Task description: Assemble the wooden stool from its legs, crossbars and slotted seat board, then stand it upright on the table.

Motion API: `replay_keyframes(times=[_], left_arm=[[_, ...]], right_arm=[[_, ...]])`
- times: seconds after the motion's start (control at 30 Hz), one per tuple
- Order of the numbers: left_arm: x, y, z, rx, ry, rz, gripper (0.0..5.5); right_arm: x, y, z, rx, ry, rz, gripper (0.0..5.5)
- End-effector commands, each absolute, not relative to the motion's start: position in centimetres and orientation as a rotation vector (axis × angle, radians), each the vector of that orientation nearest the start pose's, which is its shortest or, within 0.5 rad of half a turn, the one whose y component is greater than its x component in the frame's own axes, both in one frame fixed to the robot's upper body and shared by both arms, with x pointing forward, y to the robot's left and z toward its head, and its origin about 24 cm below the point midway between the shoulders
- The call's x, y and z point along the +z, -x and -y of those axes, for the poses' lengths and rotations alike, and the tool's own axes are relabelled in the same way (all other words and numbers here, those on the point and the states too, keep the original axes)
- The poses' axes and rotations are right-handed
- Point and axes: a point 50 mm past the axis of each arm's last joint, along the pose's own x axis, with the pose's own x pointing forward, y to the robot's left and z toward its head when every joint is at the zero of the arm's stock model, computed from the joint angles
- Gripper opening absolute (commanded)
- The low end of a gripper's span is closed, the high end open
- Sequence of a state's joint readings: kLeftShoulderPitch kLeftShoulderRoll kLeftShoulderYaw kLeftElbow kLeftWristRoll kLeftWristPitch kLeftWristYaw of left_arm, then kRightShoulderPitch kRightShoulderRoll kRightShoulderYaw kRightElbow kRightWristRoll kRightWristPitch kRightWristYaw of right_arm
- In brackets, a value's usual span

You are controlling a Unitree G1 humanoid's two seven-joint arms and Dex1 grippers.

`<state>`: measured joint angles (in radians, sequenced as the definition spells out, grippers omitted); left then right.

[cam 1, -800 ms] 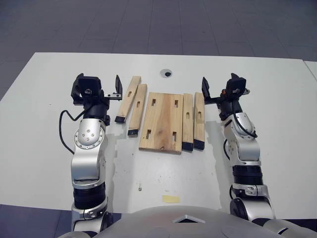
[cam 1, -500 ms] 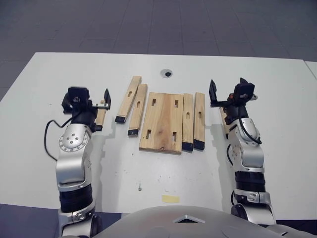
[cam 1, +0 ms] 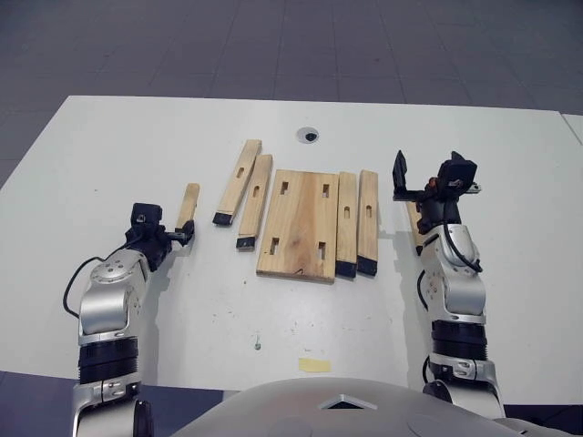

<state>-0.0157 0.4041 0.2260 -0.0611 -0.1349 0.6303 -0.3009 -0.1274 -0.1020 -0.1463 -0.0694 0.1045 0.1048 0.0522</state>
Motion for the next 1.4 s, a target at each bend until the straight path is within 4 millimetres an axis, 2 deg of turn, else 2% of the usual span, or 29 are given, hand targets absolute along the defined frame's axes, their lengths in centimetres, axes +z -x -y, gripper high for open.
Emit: replay_keyframes(times=[0.03,0.4,0.57,0.6,0.93,1.1,1.23,1.33,1.4], left_arm=[[1.5,-22.6,-27.5,-0.002,-0.152,-0.662,4.06],[-1.3,-20.4,-26.4,-0.117,-0.188,-0.808,2.38],[-1.1,-19.9,-26.5,-0.094,-0.239,-0.801,1.46],[-0.7,-20.0,-26.6,-0.077,-0.249,-0.784,1.31],[4.2,-22.1,-26.5,0.05,-0.295,-0.557,1.31],[9.6,-24.6,-26.0,0.165,-0.31,-0.296,1.3],[13.6,-26.5,-24.0,0.123,-0.318,-0.122,1.3],[15.8,-27.7,-21.4,-0.031,-0.384,-0.017,1.3],[16.6,-27.7,-19.1,-0.168,-0.405,0.045,1.3]], right_arm=[[8.4,-27.4,18.7,-0.045,-0.02,0.103,5.4],[9.0,-27.8,19.1,-0.055,-0.002,0.119,5.4],[9.1,-28.1,19.4,-0.052,0.009,0.117,5.4],[9.1,-28.1,19.4,-0.049,0.011,0.114,5.4],[9.4,-28.8,19.4,-0.004,0.03,0.115,5.4],[10.0,-29.5,18.9,0.037,0.028,0.126,5.4],[11.8,-30.4,18.1,0.123,-0.022,0.164,5.4],[13.7,-30.1,16.5,0.265,-0.146,0.182,5.4],[14.5,-29.3,15.0,0.389,-0.284,0.15,5.4]])
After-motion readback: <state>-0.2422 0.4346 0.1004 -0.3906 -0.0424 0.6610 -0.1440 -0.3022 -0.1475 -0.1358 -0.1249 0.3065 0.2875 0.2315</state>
